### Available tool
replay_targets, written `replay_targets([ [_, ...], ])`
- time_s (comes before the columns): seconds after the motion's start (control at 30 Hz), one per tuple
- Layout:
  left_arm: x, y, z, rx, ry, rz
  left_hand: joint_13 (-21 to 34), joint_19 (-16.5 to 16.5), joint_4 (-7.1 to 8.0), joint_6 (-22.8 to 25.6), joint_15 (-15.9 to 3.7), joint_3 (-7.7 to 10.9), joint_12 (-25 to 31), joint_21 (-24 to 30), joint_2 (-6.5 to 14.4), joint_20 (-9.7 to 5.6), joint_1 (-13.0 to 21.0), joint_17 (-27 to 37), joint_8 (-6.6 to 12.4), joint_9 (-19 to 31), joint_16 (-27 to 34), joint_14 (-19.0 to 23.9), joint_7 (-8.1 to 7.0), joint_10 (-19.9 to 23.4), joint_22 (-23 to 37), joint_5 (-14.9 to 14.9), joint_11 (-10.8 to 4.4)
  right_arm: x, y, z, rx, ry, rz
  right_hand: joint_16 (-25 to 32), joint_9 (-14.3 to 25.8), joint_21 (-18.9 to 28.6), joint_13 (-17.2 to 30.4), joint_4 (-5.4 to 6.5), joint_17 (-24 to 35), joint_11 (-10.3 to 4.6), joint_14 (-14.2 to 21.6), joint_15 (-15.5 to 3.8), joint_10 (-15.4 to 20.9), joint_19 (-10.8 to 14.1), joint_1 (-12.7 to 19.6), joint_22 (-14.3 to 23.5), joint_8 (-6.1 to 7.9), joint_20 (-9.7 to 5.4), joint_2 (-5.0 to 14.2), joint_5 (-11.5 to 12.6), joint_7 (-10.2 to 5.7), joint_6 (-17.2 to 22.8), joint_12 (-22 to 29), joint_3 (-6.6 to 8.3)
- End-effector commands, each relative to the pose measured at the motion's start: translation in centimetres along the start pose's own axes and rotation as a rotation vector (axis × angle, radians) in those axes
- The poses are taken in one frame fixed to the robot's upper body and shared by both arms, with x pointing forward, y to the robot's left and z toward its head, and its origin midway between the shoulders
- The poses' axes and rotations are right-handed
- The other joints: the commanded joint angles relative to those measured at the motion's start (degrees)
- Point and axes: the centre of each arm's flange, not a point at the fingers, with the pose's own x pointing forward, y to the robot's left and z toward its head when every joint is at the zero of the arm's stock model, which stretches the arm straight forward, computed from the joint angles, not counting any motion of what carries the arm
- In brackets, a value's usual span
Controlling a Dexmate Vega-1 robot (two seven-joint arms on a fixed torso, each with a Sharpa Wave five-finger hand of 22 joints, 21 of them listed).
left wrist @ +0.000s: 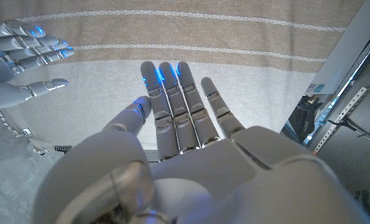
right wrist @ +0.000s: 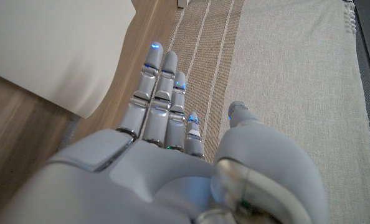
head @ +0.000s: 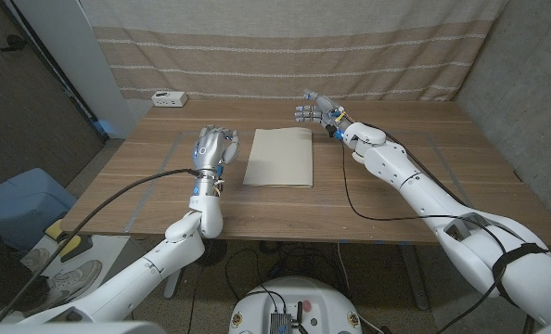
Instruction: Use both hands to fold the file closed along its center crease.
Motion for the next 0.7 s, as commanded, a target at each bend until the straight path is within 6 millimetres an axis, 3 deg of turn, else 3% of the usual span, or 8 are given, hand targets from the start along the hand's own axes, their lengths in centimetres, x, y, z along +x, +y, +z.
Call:
replay_targets([
  [0.03,0.2,0.7,-0.4,-0.010,-0.055,-0.081,-3.85,-1.30,0.52,-3.52,-0.70,1.98,-3.81,1.62,-1.40,0.35,-3.56,-6.04,-4.19,-4.02,-7.36,-2.78,-1.70,-3.89,-0.48,0.43,-0.19,-0.5,0.2,0.1,-0.100,0.006,0.001,0.30,0.18,-0.94,0.18,-1.32,0.18,-1.26,-2.01,-0.50,-0.34,-0.92,1.66,0.15,1.05,-0.25,0.43,0.52,-0.65,4.86,-0.60,2.13],
  [0.07,0.3,0.5,-0.4,-0.015,-0.060,-0.122,-5.77,-2.34,0.49,-5.07,-0.98,2.47,-6.05,1.77,-1.90,0.02,-5.28,-8.60,-6.10,-5.87,-9.99,-3.80,-2.78,-5.57,-1.21,0.33,-1.55,-0.6,0.3,0.2,-0.120,0.008,0.003,0.17,0.18,-1.17,0.18,-1.51,0.22,-1.57,-2.61,-0.68,-0.51,-1.29,1.82,0.16,1.13,-0.40,0.56,0.57,-0.76,5.54,-0.68,2.44],
  [0.13,0.6,0.1,-0.5,-0.016,-0.065,-0.208,-8.16,-2.72,-0.03,-7.65,-1.09,3.14,-9.17,2.04,-2.34,-0.18,-6.94,-11.86,-8.78,-8.08,-13.05,-5.90,-3.14,-7.64,-2.34,0.12,-1.60,-0.7,0.3,0.2,-0.177,0.013,0.019,0.00,0.17,-1.78,0.20,-2.32,0.17,-1.95,-4.00,-1.05,-1.18,-2.11,2.67,0.18,1.19,-0.75,0.96,0.71,-0.95,7.30,-0.98,3.63],
  [0.23,1.0,-0.5,-0.5,-0.018,-0.074,-0.327,-10.28,-3.51,-0.50,-9.89,-1.23,3.45,-11.96,1.92,-2.57,-0.75,-8.36,-14.80,-11.45,-10.05,-15.39,-7.29,-3.79,-9.97,-3.49,-0.30,-1.89,-0.7,0.4,0.2,-0.254,0.030,0.040,-0.66,0.18,-3.63,0.22,-3.23,0.04,-2.88,-8.46,-1.32,-3.70,-5.47,3.41,0.19,0.62,-1.14,1.26,0.67,-0.88,8.96,-2.00,5.43],
  [0.33,1.4,-1.2,-0.5,-0.020,-0.073,-0.426,-12.95,-4.40,-0.44,-13.93,-1.57,2.82,-15.34,1.61,-3.09,-1.00,-10.73,-17.98,-15.22,-12.48,-18.19,-9.88,-5.23,-12.82,-5.08,-1.11,-2.74,-0.8,0.5,0.1,-0.328,0.037,0.043,-0.66,0.26,-5.54,0.24,-2.73,0.17,-3.01,-13.87,-1.20,-6.91,-8.27,2.41,0.16,-0.30,-1.16,1.52,0.34,-0.11,9.74,-2.95,6.74],
  [0.43,1.5,-1.7,-0.5,-0.025,-0.076,-0.505,-14.41,-4.82,-0.10,-16.74,-1.48,2.30,-17.42,1.38,-3.18,-1.36,-12.19,-19.43,-17.41,-13.77,-19.62,-11.53,-6.15,-15.01,-6.00,-1.57,-2.88,-0.8,0.6,0.1,-0.377,0.044,0.043,-0.54,0.31,-6.65,0.24,-2.09,0.37,-3.15,-16.24,-0.97,-8.31,-9.96,1.68,0.14,-0.59,-1.26,1.91,0.27,0.12,10.10,-3.18,7.43],
  [0.57,1.8,-2.5,-0.5,-0.044,-0.079,-0.616,-15.50,-4.89,0.25,-18.60,-1.88,1.88,-18.95,1.23,-3.15,-1.95,-13.28,-20.30,-18.77,-14.66,-20.63,-13.04,-6.94,-16.70,-6.72,-1.95,-3.41,-0.6,0.7,-0.1,-0.422,0.047,0.044,-0.56,0.33,-7.96,0.17,-1.50,0.42,-3.33,-19.14,-1.22,-10.23,-11.77,1.00,0.08,-0.80,-1.74,2.00,0.24,0.31,10.56,-3.52,8.41],
  [0.7,1.9,-3.4,-0.4,-0.053,-0.082,-0.724,-16.57,-4.97,1.33,-20.33,-1.71,1.45,-20.41,1.00,-2.41,-3.01,-14.65,-20.73,-19.79,-15.49,-21.27,-14.41,-6.78,-18.36,-7.47,-2.56,-3.30,-0.3,0.8,-0.2,-0.475,0.049,0.053,-0.50,0.36,-8.71,0.10,-0.88,0.45,-3.33,-20.87,-1.48,-10.98,-12.62,0.33,0.05,-0.63,-2.19,2.14,0.14,0.85,11.60,-3.52,8.94],
])
